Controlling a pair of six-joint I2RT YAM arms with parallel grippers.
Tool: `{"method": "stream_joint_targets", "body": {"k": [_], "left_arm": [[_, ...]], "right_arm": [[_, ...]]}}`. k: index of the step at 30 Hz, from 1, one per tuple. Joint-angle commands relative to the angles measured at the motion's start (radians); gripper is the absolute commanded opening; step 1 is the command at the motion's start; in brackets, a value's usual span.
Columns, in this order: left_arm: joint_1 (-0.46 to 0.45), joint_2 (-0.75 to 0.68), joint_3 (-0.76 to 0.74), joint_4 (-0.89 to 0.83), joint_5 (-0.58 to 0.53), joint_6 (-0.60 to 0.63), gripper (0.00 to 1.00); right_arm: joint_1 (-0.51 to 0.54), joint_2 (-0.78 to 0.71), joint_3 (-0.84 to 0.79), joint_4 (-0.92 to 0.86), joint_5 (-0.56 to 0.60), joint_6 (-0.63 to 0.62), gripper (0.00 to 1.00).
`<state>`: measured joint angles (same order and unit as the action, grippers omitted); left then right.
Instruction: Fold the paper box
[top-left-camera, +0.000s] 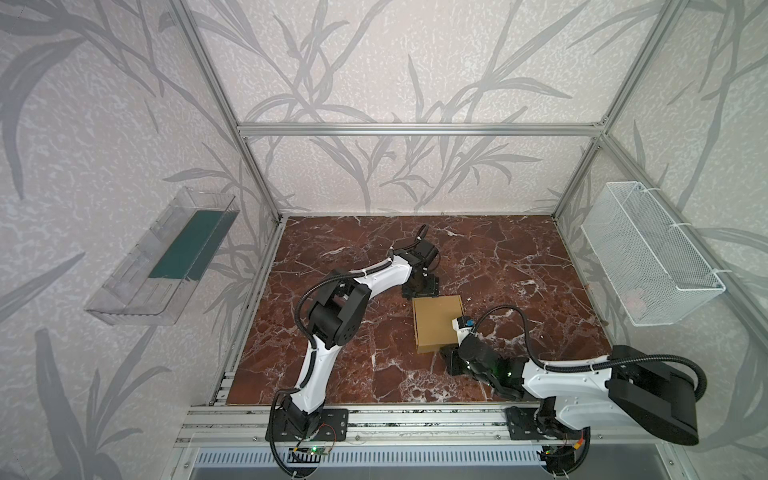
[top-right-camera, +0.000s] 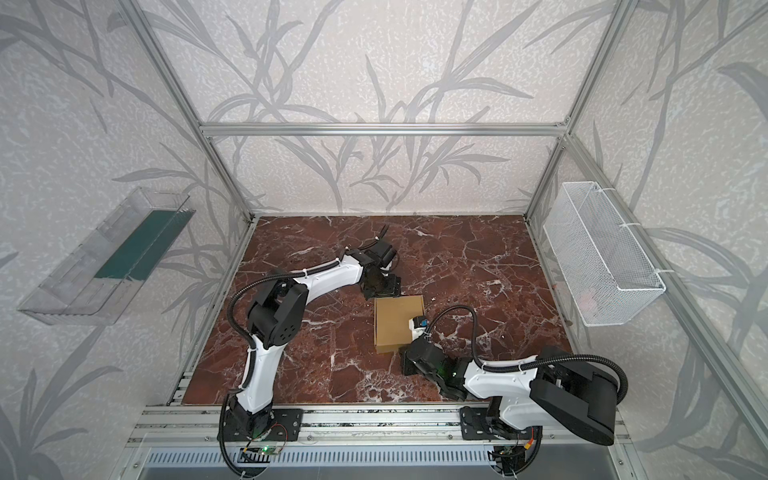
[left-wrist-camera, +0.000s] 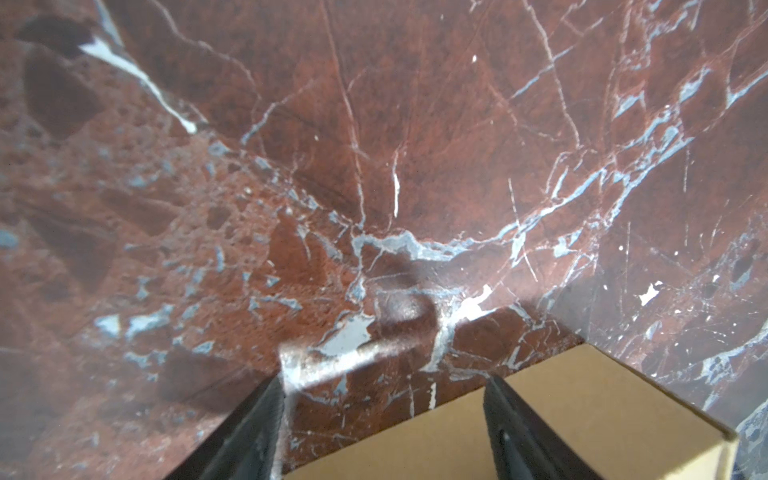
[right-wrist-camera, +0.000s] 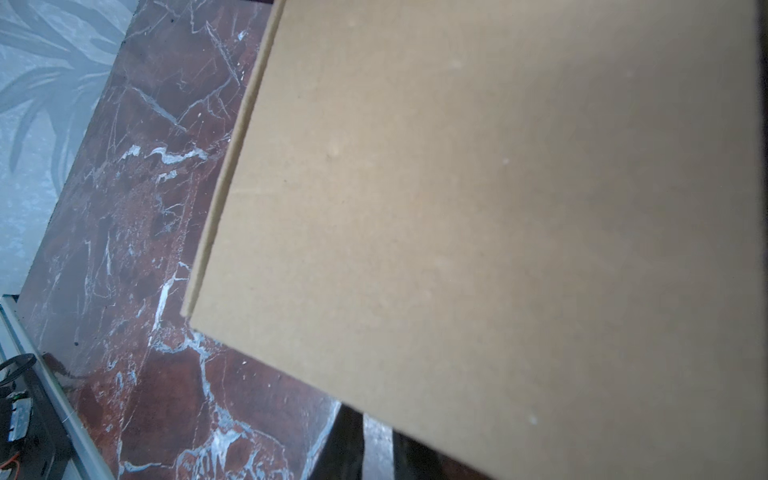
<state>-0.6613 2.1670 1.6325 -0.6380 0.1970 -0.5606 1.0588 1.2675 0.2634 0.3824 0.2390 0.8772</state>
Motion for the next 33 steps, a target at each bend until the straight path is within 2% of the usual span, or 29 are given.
{"method": "stream_joint_targets", "body": {"k": [1, 5, 12, 18, 22, 24, 29, 33], "left_arm": [[-0.024, 0.034, -0.045, -0.154, 0.041, 0.026, 0.78], [-0.024, 0.040, -0.032, -0.162, 0.038, 0.027, 0.78], [-0.022, 0.045, -0.009, -0.173, 0.042, 0.029, 0.78], [-0.022, 0.045, -0.004, -0.174, 0.052, 0.031, 0.78], [-0.021, 0.045, -0.002, -0.175, 0.057, 0.033, 0.78], [-0.021, 0.047, 0.002, -0.177, 0.059, 0.036, 0.78], [-0.021, 0.053, 0.005, -0.174, 0.073, 0.038, 0.78], [-0.024, 0.057, 0.003, -0.165, 0.088, 0.036, 0.78]], "right_arm": [[-0.004, -0.083, -0.015, -0.032, 0.118, 0.026, 0.17], [-0.003, -0.221, -0.007, -0.250, 0.115, 0.072, 0.18], [0.013, -0.455, -0.051, -0.472, 0.099, 0.158, 0.18], [0.011, -0.626, -0.057, -0.693, 0.181, 0.172, 0.18], [-0.010, -0.672, -0.046, -0.808, 0.215, 0.157, 0.19], [-0.062, -0.668, -0.055, -0.815, 0.185, 0.140, 0.19], [-0.220, -0.616, -0.086, -0.712, 0.012, 0.085, 0.19], [-0.280, -0.575, -0.077, -0.640, -0.029, 0.035, 0.19]]}}
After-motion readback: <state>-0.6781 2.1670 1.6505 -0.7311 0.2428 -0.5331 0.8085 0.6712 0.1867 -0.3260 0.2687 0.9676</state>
